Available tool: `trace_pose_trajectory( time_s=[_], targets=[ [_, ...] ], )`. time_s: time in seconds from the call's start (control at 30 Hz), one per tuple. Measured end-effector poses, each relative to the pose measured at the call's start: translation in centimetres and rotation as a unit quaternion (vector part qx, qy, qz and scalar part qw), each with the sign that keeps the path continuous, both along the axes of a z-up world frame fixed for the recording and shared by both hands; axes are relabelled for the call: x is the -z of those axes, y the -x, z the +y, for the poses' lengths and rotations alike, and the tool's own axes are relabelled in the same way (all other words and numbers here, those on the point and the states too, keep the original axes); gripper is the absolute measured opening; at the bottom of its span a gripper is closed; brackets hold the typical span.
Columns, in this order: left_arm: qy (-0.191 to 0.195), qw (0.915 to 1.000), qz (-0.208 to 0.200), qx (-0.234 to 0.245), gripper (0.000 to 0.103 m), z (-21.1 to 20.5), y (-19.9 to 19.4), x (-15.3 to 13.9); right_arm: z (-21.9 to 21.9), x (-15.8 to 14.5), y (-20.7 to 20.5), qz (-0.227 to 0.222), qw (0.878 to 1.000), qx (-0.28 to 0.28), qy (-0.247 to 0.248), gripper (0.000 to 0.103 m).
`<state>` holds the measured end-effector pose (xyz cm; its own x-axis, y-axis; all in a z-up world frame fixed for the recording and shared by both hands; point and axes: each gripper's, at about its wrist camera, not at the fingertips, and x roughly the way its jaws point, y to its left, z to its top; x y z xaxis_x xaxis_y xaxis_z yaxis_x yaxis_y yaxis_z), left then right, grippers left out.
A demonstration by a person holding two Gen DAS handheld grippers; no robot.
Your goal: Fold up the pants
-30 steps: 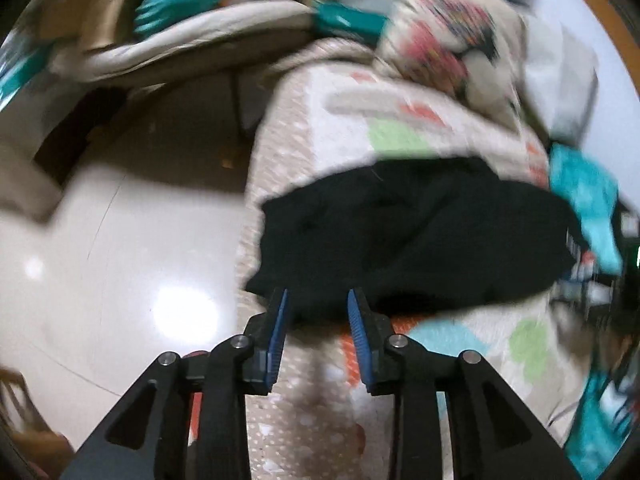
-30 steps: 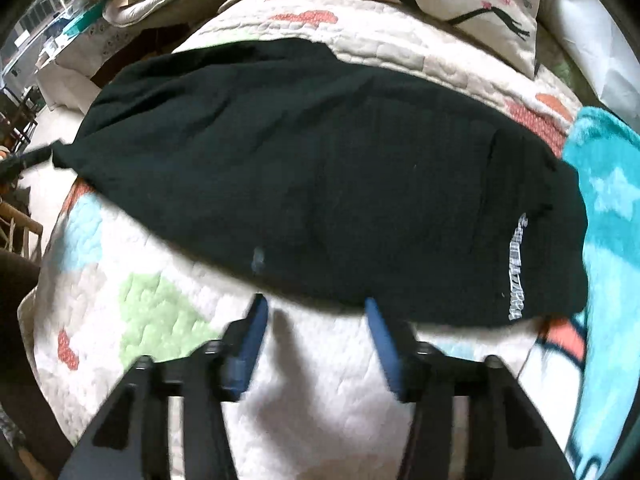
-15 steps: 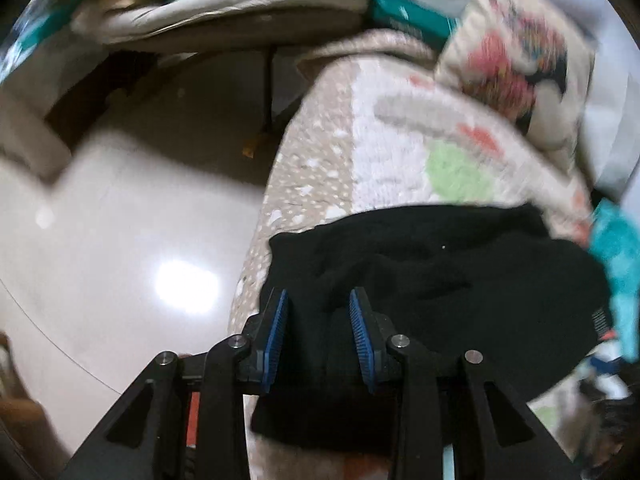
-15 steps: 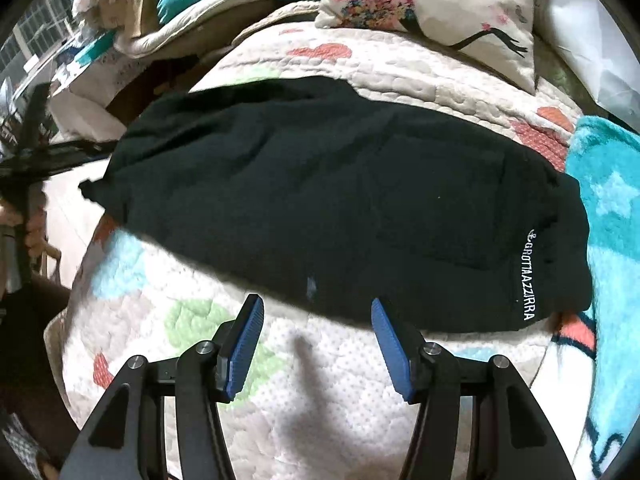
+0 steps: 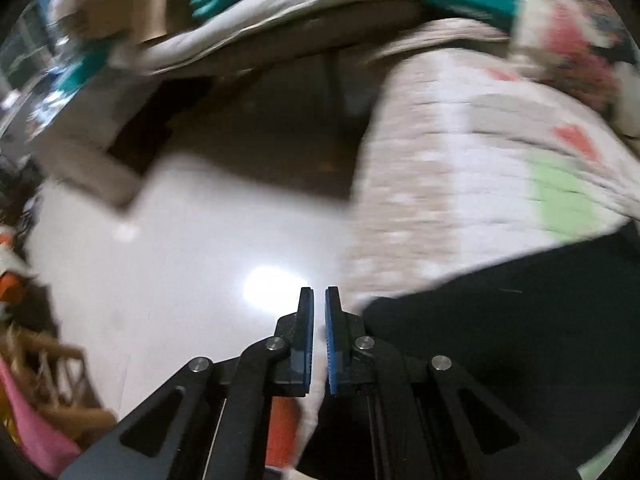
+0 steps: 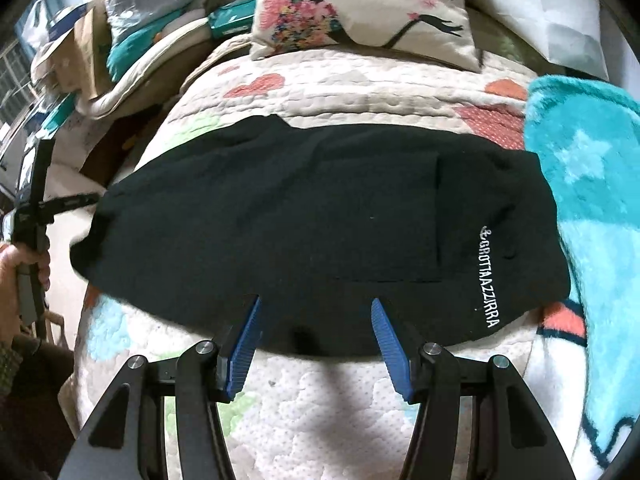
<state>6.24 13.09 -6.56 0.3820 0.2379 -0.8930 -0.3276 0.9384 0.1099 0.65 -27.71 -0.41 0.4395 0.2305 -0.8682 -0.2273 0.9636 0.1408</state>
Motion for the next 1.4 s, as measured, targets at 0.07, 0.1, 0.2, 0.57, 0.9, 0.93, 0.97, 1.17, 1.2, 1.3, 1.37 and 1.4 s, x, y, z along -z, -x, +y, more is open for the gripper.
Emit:
trace_pose_trajectory(
  time_s=[0.07, 0.1, 0.2, 0.57, 0.9, 0.93, 0.97, 1.17, 1.2, 1.3, 1.37, 1.4],
  targets=[
    [0.065, 0.9975, -0.002, -0.029, 0.005, 2.0, 0.3, 0.5, -0.3, 0.2, -0.2, 0.005, 1.0, 0.007, -0.004, 0.061],
    [0.12, 0.9915, -0.009, -0.05, 0.005, 3.2, 0.7, 0.5, -0.3, 0.3, -0.3, 0.006, 1.0, 0.009, -0.005, 0.061],
    [0.173, 0.9806, -0.035, -0.085, 0.006, 4.5, 2.0, -0.4, -0.2, 0.4, -0.4, 0.002, 1.0, 0.015, 0.0, 0.061],
    [0.301, 0.9465, -0.069, -0.096, 0.027, 3.6, 6.1, -0.5, 0.3, 1.2, -1.0, 0.004, 1.0, 0.023, 0.003, 0.061],
    [0.359, 0.9128, -0.13, -0.144, 0.045, 2.8, 11.9, -0.1, 4.2, -0.1, -0.2, -0.014, 0.998, -0.068, -0.012, 0.061],
    [0.364, 0.9106, -0.13, -0.146, 0.045, 2.8, 11.9, 0.1, 5.5, -0.9, -0.5, -0.02, 0.996, -0.09, -0.01, 0.061],
    [0.374, 0.9064, -0.129, -0.149, 0.045, 2.7, 12.0, 0.5, 6.6, -1.4, -0.8, -0.025, 0.994, -0.107, -0.007, 0.061],
    [0.397, 0.891, -0.123, -0.182, 0.045, 3.3, 12.4, 1.8, 17.2, -3.3, -5.3, -0.003, 0.977, -0.213, -0.017, 0.064],
    [0.4, 0.8882, -0.119, -0.191, 0.046, 3.3, 12.6, 2.1, 19.7, -3.2, -6.1, 0.008, 0.972, -0.236, -0.012, 0.064],
    [0.41, 0.88, -0.105, -0.215, 0.047, 3.4, 12.9, 3.1, 25.2, -2.5, -7.4, 0.026, 0.958, -0.285, 0.01, 0.065],
    [0.417, 0.874, -0.097, -0.229, 0.05, 3.6, 12.9, 3.9, 28.8, -1.5, -8.4, 0.039, 0.948, -0.314, 0.029, 0.065],
    [0.421, 0.8714, -0.094, -0.233, 0.051, 3.6, 12.8, 4.2, 30.8, -0.8, -9.0, 0.049, 0.942, -0.33, 0.039, 0.065]
  ],
)
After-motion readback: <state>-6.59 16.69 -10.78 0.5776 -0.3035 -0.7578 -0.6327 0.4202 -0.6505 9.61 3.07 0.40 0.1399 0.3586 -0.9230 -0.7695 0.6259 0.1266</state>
